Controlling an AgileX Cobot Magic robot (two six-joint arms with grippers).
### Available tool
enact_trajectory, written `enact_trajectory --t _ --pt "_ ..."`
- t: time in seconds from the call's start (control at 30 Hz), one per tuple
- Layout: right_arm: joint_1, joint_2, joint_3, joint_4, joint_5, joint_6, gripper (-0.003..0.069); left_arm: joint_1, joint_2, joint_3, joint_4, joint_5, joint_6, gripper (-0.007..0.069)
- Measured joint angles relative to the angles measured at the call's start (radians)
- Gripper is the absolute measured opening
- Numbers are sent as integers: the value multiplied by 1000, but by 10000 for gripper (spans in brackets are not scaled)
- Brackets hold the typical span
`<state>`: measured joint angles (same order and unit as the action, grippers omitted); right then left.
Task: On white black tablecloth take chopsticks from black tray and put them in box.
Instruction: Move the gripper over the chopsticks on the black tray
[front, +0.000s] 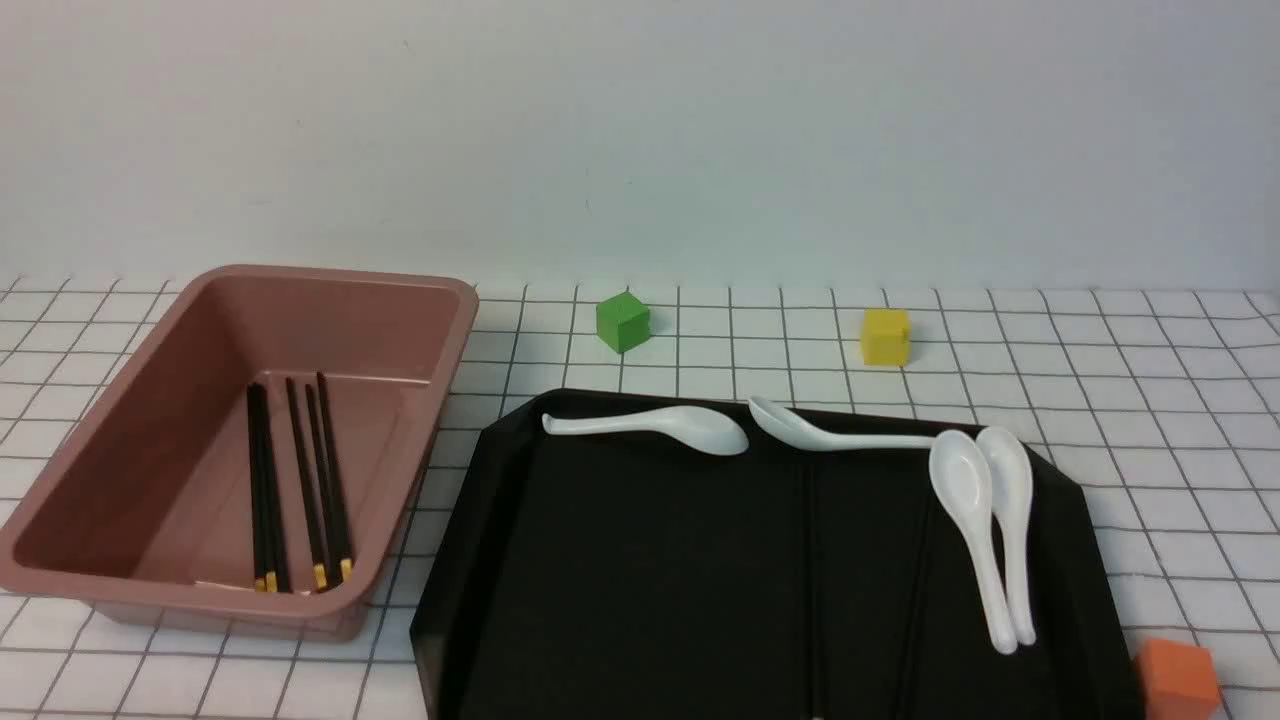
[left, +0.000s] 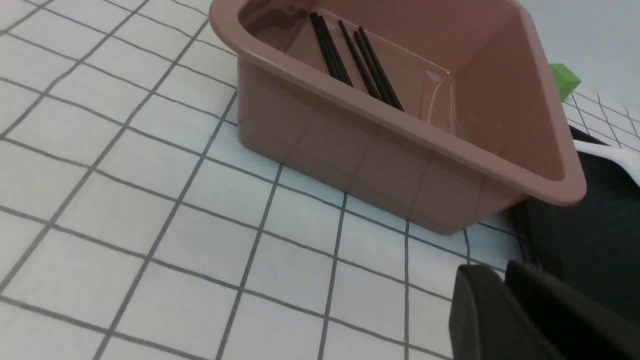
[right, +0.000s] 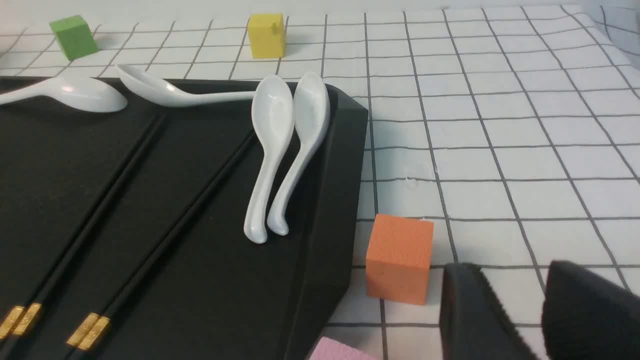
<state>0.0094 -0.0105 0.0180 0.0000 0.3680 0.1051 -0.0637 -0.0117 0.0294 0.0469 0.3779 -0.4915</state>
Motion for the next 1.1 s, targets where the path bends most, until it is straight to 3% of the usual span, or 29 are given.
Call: enact_trajectory --t 1.1 --pt "0 0 0 0 1 0 240 0 0 0 0 0 0 96"
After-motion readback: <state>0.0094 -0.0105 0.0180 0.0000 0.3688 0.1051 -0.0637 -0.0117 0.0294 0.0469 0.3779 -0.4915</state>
